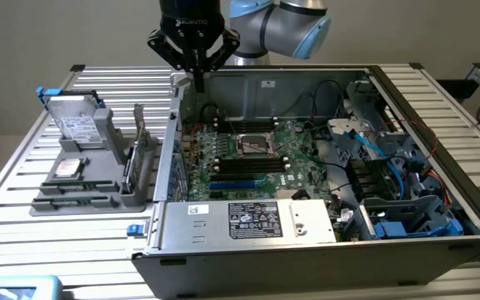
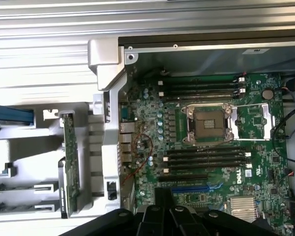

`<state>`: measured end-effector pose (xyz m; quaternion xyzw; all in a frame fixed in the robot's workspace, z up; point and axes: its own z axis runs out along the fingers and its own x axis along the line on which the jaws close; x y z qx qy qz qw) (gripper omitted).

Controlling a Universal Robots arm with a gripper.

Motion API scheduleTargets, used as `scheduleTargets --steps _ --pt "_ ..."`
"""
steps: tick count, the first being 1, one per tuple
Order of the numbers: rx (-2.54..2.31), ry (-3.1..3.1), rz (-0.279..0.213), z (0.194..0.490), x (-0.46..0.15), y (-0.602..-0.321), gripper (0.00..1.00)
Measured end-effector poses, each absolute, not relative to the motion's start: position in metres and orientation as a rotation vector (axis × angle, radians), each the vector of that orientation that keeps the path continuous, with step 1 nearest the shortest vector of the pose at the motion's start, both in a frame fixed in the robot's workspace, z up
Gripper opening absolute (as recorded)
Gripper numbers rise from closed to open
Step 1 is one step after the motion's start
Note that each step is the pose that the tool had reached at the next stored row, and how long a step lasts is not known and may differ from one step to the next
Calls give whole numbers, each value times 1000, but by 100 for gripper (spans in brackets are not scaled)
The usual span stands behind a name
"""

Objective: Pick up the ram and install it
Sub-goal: 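Reach for the ram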

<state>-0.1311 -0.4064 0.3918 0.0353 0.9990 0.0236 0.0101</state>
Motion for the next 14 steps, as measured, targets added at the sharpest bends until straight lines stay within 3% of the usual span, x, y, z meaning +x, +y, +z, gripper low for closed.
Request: scheduleTargets --steps 14 --pt "110 3119 74 380 -177 -420 11"
